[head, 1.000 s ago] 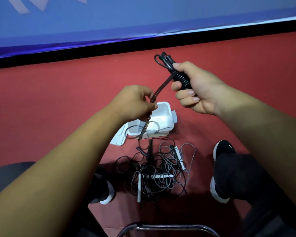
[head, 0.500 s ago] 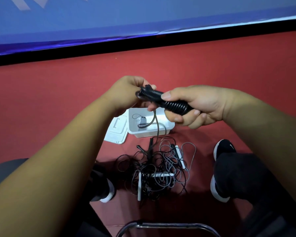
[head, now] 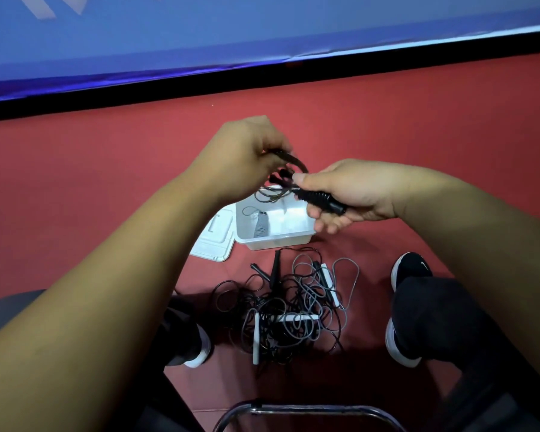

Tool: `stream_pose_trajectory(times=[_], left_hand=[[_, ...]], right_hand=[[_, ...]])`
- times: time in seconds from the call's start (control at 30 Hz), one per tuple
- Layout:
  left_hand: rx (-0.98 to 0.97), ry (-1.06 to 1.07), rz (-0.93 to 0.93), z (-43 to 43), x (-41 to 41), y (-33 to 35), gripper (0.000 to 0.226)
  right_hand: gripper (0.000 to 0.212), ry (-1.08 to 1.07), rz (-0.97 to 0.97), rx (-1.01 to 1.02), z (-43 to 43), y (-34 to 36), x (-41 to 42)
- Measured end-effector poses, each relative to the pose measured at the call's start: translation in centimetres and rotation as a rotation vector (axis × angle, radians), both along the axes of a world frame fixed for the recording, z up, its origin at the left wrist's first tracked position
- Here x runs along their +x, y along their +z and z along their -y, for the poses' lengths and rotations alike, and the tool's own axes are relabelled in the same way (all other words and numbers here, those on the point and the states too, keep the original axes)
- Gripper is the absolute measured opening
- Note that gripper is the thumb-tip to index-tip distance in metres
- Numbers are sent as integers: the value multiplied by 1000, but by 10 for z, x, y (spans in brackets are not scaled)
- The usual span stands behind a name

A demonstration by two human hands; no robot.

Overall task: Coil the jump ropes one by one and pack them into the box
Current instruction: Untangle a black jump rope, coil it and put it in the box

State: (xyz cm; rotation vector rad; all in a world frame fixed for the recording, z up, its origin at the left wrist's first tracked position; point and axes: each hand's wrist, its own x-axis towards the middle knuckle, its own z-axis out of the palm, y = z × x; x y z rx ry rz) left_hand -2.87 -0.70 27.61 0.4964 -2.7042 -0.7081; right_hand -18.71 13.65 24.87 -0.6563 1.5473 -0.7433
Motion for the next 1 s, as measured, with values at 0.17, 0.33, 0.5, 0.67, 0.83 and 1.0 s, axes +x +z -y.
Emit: stream_pose_trajectory(times=[0.17, 0.33, 0.5, 0.67, 0.83, 1.0], left_hand=[[-298, -93, 316, 12, 4, -15, 12], [-92, -37, 408, 3, 4, -17, 9], [227, 149, 453, -11, 0, -24, 20], [442, 292, 344, -20, -7, -30, 19], [889, 271, 12, -27, -15, -27, 25], [794, 161, -85, -24, -20, -20, 24]], right_hand=[[49, -203, -33, -32, 4, -6, -6], [43, -275, -9, -43, 4, -4, -2], [31, -344, 119, -35, 5, -1, 0], [25, -456, 202, -64, 7, 0, -1], [34, -495, 264, -123, 9, 3, -9], [58, -532, 286, -142, 10, 9, -15]])
